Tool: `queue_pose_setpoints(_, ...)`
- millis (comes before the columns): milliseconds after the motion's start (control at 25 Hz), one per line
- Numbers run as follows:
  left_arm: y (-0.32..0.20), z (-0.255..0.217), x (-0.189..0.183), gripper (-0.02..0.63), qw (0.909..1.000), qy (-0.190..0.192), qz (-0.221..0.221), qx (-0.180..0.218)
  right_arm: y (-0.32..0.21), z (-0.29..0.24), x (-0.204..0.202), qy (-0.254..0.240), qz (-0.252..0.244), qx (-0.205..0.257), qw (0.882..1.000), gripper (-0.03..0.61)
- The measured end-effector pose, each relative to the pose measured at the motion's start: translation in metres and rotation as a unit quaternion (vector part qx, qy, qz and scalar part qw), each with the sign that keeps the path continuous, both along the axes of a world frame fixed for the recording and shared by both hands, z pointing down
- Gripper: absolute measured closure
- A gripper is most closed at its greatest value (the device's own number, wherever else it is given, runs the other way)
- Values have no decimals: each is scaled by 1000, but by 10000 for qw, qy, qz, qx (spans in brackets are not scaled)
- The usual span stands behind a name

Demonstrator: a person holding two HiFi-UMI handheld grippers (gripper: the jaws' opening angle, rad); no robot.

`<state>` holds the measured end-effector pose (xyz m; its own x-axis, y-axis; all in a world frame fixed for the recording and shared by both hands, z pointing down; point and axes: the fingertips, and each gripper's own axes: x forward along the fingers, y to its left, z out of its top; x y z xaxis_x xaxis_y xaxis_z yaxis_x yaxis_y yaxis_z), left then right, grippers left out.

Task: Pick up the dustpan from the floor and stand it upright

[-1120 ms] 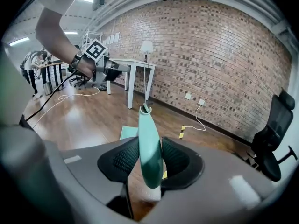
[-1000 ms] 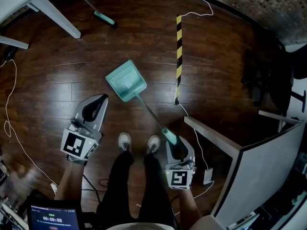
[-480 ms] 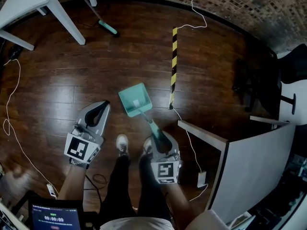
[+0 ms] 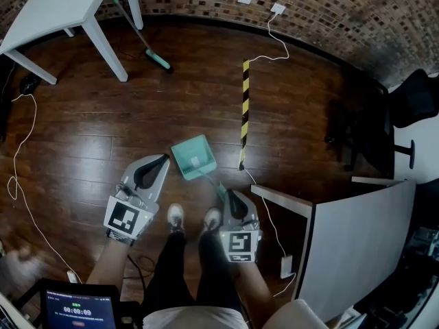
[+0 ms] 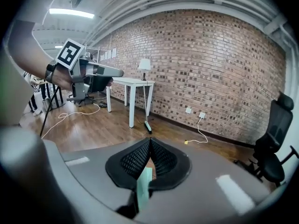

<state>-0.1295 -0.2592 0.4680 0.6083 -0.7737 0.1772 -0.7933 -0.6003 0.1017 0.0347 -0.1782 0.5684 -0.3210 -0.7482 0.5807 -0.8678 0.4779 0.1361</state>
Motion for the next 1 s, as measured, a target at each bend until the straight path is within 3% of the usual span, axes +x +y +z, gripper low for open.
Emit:
queue_pose_setpoints(400,-3,-78,14,612,9993,-48,25,376,-38,-89,6,-258,249,502,9981,565)
queue_pose_setpoints(600,-3,-128,8,612,9983,-69,-276,508,-55,-142,23,-633,533,696,9941,565)
queue_pose_setpoints(760,-1,-168,-3,612,9939,-12,-515,979,-60,-183,38,-898,755,771,9901,565)
queue_pose_setpoints(1000,14,-215,-1,612,9899,6,-713,1224,-68,-249,38,-940,519,1282,9859,565)
